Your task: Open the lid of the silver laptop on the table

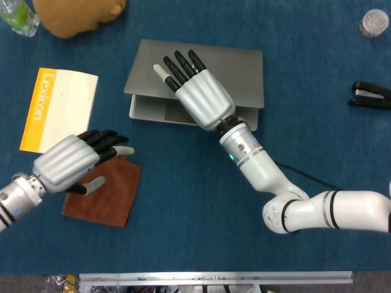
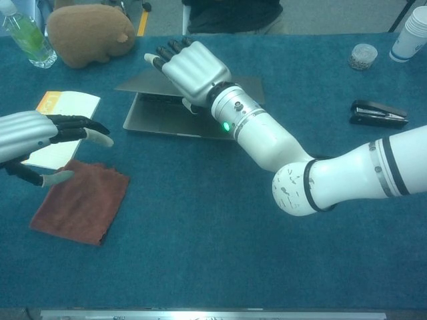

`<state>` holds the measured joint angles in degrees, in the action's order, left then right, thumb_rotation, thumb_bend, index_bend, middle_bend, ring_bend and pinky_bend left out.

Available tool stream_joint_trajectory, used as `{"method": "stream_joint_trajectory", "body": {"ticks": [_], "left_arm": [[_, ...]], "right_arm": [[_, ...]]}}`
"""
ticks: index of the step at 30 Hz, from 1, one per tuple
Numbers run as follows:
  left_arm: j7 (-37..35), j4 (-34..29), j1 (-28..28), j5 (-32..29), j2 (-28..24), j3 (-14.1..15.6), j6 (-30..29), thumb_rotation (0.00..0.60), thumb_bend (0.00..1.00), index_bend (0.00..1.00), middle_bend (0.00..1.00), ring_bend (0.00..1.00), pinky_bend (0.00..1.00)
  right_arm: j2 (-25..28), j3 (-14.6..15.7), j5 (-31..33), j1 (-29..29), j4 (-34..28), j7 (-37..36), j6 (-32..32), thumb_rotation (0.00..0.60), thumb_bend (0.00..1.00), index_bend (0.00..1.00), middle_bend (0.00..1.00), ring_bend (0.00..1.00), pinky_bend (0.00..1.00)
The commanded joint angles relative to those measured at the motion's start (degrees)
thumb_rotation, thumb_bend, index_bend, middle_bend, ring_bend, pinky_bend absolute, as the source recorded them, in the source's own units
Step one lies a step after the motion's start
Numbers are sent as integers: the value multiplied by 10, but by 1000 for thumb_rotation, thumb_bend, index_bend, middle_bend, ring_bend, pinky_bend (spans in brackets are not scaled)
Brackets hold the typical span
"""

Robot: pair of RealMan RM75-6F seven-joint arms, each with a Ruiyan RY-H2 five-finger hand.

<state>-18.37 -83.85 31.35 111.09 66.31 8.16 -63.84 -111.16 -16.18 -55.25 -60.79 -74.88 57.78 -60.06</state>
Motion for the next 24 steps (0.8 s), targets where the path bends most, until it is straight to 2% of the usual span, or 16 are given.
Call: {"method": "stream_joint_trajectory", "body": {"ticks": [1, 24], "left_arm": [[3, 2, 14, -5, 10, -3, 13, 600, 397, 160, 106, 91, 182], [-7, 78, 102, -57, 103, -12, 100, 600, 396, 138, 76, 76, 182]], "right_arm": [[0, 0, 0, -1, 1, 0, -1, 600, 342, 0, 75, 15, 122], [0, 4, 6, -12, 12, 0, -2, 600, 342, 0, 75, 15, 122]]}}
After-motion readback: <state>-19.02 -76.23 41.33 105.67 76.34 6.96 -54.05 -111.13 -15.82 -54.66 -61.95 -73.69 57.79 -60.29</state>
